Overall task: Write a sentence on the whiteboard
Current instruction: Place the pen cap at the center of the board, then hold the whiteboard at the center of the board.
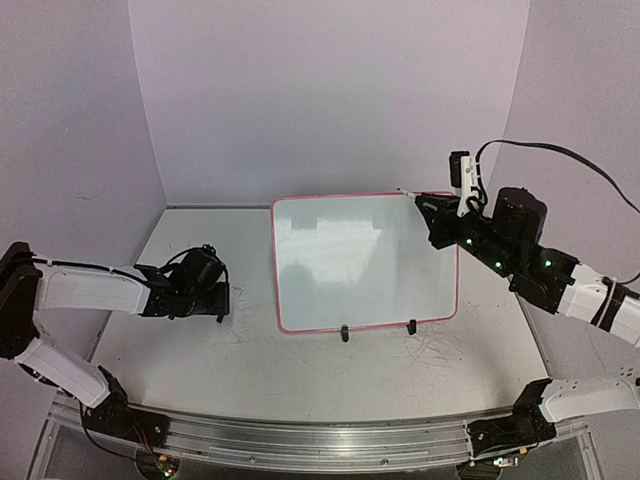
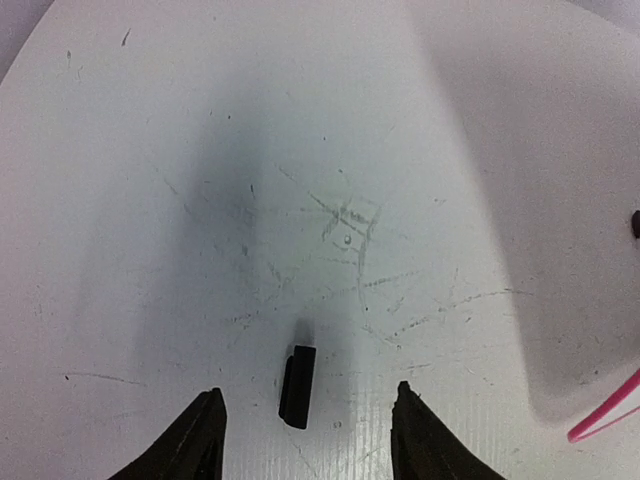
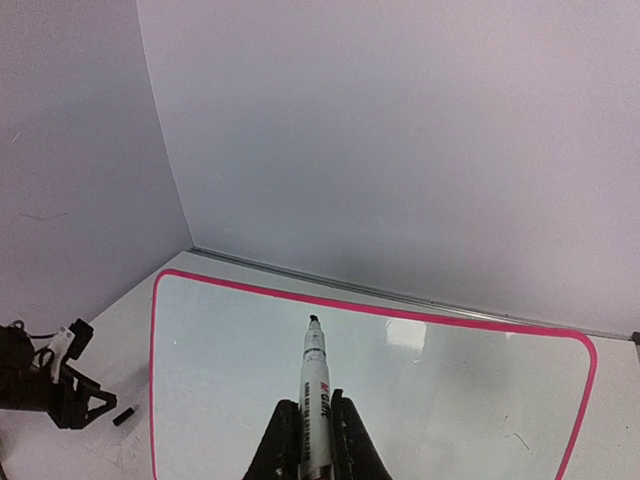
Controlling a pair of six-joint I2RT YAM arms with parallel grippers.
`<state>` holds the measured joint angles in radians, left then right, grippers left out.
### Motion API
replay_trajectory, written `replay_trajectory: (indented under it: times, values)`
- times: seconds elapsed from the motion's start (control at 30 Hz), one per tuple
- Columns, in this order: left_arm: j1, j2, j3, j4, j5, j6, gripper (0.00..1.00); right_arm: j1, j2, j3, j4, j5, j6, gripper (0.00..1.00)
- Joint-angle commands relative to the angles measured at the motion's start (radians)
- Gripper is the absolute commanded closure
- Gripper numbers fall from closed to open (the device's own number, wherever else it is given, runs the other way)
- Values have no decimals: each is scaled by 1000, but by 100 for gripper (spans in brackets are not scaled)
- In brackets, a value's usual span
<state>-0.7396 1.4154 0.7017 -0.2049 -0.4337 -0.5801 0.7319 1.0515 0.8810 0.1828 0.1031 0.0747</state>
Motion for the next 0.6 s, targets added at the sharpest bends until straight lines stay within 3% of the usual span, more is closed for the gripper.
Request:
replay_trajectory:
  times: [0.0, 0.17, 0.3, 0.4, 0.57]
  values:
    - [55, -132, 65, -43, 78, 56, 37, 5, 47, 50, -9, -29, -49, 100]
    - [140, -257, 113, -19, 248, 110, 20, 5, 88, 83, -11, -30, -57, 100]
    - [241, -298, 134, 72, 525, 109, 9, 27, 138, 122, -23, -14, -77, 100]
    - [330, -256, 148, 146, 750, 82, 6, 88, 193, 153, -40, 13, -132, 100]
    - [425, -96, 233, 204, 972, 27, 6, 187, 303, 219, -36, 8, -159, 100]
